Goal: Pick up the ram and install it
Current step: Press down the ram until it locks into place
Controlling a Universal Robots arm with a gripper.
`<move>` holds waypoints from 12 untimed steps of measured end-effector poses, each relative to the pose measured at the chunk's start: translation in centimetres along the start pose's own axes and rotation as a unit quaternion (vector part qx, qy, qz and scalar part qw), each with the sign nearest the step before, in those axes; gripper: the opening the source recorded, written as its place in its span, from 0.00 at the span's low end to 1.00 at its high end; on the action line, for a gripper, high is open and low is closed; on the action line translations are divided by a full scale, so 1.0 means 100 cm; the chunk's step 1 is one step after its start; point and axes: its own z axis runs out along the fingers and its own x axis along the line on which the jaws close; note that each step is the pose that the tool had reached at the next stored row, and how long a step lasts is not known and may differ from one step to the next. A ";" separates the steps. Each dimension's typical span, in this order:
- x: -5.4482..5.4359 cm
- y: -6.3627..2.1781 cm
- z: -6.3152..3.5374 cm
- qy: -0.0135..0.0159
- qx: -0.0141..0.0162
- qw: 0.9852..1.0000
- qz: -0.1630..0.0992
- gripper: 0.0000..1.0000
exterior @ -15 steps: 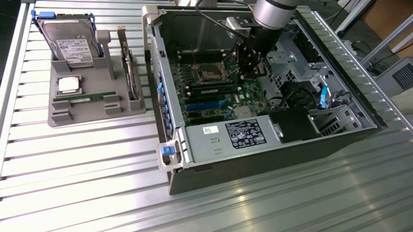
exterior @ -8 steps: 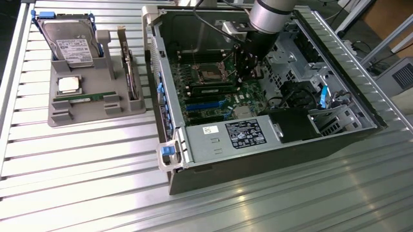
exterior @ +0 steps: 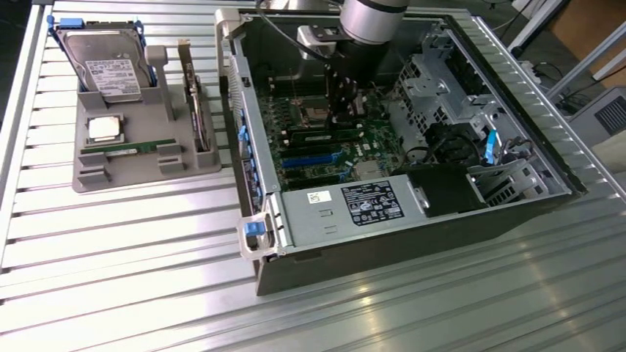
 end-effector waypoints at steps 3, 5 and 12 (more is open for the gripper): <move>-0.001 0.0238 0.0036 0.000 0.000 1.000 0.000 0.10; -0.001 0.0328 0.0051 0.000 0.000 1.000 0.000 0.10; -0.001 0.0603 0.0159 0.000 0.000 1.000 0.000 0.10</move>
